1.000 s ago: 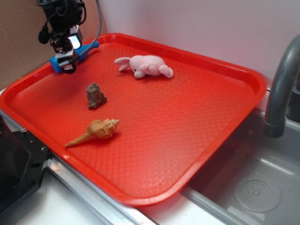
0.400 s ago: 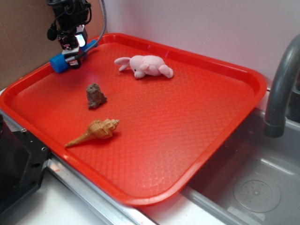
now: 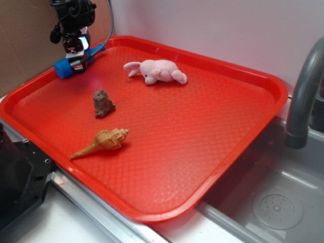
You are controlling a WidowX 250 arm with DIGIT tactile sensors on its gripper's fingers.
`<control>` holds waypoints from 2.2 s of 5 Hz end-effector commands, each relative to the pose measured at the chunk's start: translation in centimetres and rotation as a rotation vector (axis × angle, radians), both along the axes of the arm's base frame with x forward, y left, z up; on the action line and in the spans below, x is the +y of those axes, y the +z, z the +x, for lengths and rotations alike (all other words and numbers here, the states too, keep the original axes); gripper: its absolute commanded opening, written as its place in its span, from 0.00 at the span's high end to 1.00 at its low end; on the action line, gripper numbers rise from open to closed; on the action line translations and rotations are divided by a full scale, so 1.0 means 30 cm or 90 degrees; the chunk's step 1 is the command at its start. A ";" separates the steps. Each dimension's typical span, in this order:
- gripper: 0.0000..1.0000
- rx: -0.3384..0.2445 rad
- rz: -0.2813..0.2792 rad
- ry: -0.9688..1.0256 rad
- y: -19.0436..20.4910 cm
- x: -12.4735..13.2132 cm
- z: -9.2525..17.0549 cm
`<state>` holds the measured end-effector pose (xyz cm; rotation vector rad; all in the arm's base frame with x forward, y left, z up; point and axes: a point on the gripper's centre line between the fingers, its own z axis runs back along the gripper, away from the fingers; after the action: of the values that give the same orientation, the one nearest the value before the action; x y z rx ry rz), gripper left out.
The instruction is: Grab the blue bottle.
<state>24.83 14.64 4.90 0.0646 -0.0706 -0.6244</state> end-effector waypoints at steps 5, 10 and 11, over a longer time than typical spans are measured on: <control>0.00 0.000 0.018 0.135 0.018 0.049 0.039; 1.00 0.055 0.005 0.107 -0.121 0.002 0.027; 1.00 0.055 0.011 0.104 -0.110 -0.003 0.028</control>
<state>25.43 15.36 2.05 0.0704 0.0049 -0.4276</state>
